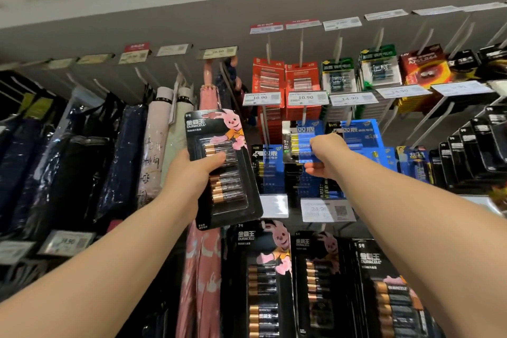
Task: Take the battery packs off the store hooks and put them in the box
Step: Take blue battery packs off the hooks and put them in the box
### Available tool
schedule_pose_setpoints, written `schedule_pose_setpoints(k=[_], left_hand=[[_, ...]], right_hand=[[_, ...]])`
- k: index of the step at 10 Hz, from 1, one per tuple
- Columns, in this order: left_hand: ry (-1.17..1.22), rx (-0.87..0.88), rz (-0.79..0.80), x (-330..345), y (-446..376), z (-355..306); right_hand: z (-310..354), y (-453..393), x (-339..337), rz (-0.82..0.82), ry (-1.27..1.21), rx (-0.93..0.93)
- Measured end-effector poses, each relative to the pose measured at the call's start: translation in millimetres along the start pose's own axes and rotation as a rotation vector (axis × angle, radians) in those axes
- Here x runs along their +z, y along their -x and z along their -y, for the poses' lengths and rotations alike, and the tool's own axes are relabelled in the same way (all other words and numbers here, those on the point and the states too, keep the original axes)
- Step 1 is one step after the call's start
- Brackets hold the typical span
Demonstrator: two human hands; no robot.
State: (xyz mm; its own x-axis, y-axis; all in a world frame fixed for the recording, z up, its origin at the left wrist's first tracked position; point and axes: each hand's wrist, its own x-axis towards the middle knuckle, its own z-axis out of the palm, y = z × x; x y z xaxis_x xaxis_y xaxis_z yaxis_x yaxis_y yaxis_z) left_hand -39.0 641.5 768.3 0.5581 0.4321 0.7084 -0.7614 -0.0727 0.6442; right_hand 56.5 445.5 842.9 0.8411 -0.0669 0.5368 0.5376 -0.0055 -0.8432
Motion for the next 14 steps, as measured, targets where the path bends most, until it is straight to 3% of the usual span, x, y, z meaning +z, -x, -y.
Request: schedule_pose_setpoints(k=[2, 3, 4, 5, 6, 7, 8, 10, 14], left_hand=[[-0.021, -0.029, 0.085, -15, 30, 16], [-0.042, -0.050, 0.123, -24, 56, 39], [-0.065, -0.105, 0.151, -30, 87, 69], [-0.088, -0.164, 0.159, -32, 111, 99], [-0.115, -0.227, 0.169, -30, 132, 125], [-0.136, -0.263, 0.143, -26, 142, 145], [-0.199, -0.251, 0.128, -22, 141, 156], [-0.271, -0.045, 0.086, -8, 120, 144], [-0.407, 0.053, 0.078, 6, 89, 148]], right_hand=[[-16, 23, -10, 0.043, 0.318, -0.082], [-19, 50, -28, 0.040, 0.376, -0.251], [-45, 96, -36, 0.103, 0.610, -0.400], [-91, 145, -29, 0.254, 0.816, -0.411], [-139, 165, -15, 0.425, 0.768, -0.261], [-174, 168, -4, 0.467, 0.574, -0.089], [-191, 168, 3, 0.417, 0.531, -0.106], [-182, 149, 11, 0.300, 0.418, -0.186], [-181, 112, 27, 0.186, 0.395, -0.171]])
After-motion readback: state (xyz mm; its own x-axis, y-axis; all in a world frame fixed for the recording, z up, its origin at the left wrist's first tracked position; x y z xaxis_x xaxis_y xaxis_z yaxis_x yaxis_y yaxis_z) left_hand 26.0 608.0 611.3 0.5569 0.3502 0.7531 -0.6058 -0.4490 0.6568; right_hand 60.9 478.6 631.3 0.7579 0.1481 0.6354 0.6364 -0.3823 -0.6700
